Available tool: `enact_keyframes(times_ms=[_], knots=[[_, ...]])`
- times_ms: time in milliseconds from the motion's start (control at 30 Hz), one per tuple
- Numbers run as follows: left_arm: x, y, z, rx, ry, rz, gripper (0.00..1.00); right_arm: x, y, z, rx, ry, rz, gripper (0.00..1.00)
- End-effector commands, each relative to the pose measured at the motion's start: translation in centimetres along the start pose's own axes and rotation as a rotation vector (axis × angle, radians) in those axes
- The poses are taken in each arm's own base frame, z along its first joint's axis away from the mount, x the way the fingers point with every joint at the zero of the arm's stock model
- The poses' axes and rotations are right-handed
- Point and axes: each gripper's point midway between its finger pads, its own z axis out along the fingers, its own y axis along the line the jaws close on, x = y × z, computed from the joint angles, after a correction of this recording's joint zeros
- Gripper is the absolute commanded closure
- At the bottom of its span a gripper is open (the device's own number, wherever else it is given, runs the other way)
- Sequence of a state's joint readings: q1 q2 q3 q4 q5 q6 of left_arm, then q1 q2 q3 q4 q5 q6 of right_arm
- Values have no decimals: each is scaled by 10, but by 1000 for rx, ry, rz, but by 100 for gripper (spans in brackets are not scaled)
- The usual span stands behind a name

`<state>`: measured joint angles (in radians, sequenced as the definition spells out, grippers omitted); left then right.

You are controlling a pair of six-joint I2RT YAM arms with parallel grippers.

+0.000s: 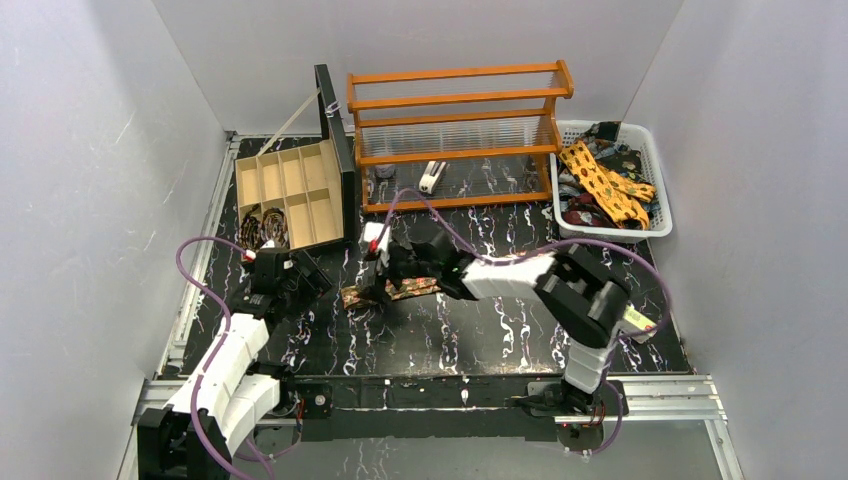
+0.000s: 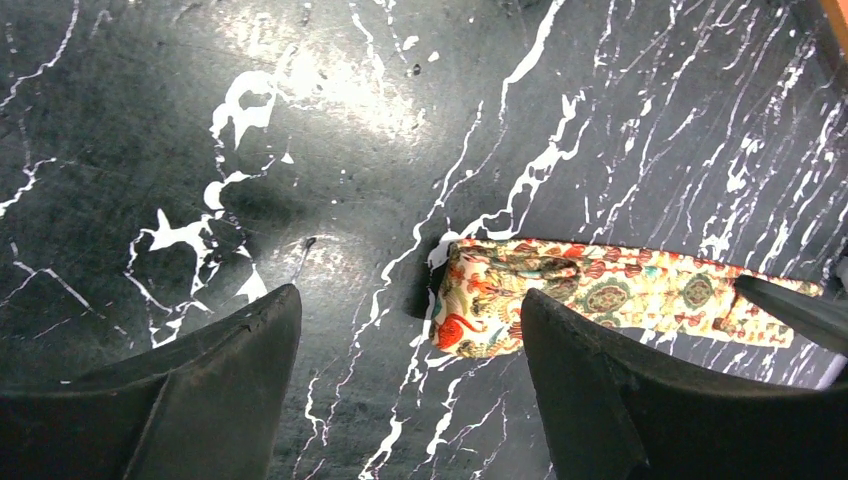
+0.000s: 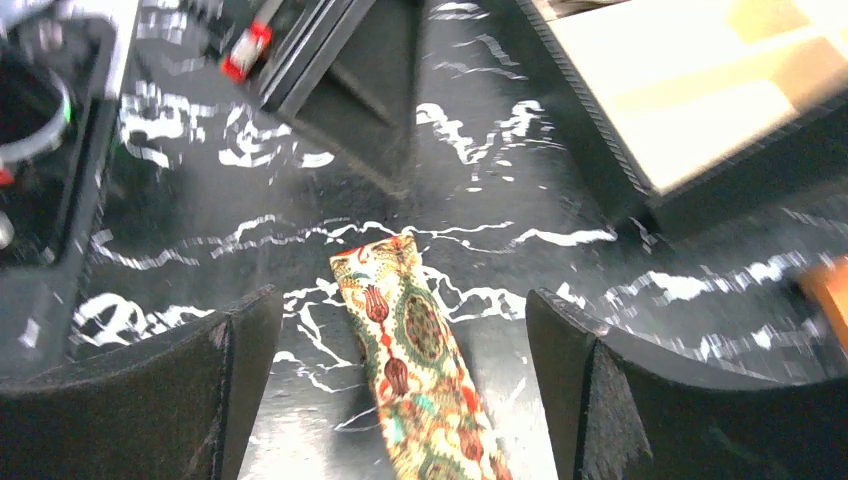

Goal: Roll the ties
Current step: Roll the tie at the center of the board.

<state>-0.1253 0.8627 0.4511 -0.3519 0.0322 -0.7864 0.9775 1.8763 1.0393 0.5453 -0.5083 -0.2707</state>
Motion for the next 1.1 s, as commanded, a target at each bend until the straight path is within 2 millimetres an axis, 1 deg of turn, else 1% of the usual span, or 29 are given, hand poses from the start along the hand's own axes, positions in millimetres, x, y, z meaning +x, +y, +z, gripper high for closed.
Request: enact_keyframes(times_ms=[0,67,133,167,200,233,267,300,367,533,667,867,967,1067], knots=[[2,-7,0,51,5,-2,23,-46,-36,-44,355,-137,421,1],[3,-9,1,72,6,0,23,-30,-38,-53,432,-73,733,1],[5,-12,3,96,11,2,23,-10,-27,-49,392,44,981,1],[6,-15,4,113,16,1,24,10,-21,-46,415,130,1109,3],[7,-18,5,133,17,3,24,27,-13,-45,437,225,1218,8],[9,-18,7,141,28,1,25,38,-7,-40,421,267,1268,13],[11,-20,8,154,32,1,25,46,-2,-33,383,285,1279,22],[13,-20,9,159,40,1,25,49,-1,-30,370,289,1288,29],[15,-20,9,164,46,3,25,51,-3,-26,365,282,1282,35],[17,-19,10,173,51,0,26,46,-9,-23,361,285,1244,42],[19,-19,11,177,61,5,26,47,-7,-21,348,294,1252,44],[21,-21,11,190,71,16,29,43,-10,-20,359,304,1241,53],[23,-22,11,199,74,8,30,38,-8,-21,372,303,1220,54],[24,-22,11,207,76,7,31,43,-6,-21,386,320,1234,55]])
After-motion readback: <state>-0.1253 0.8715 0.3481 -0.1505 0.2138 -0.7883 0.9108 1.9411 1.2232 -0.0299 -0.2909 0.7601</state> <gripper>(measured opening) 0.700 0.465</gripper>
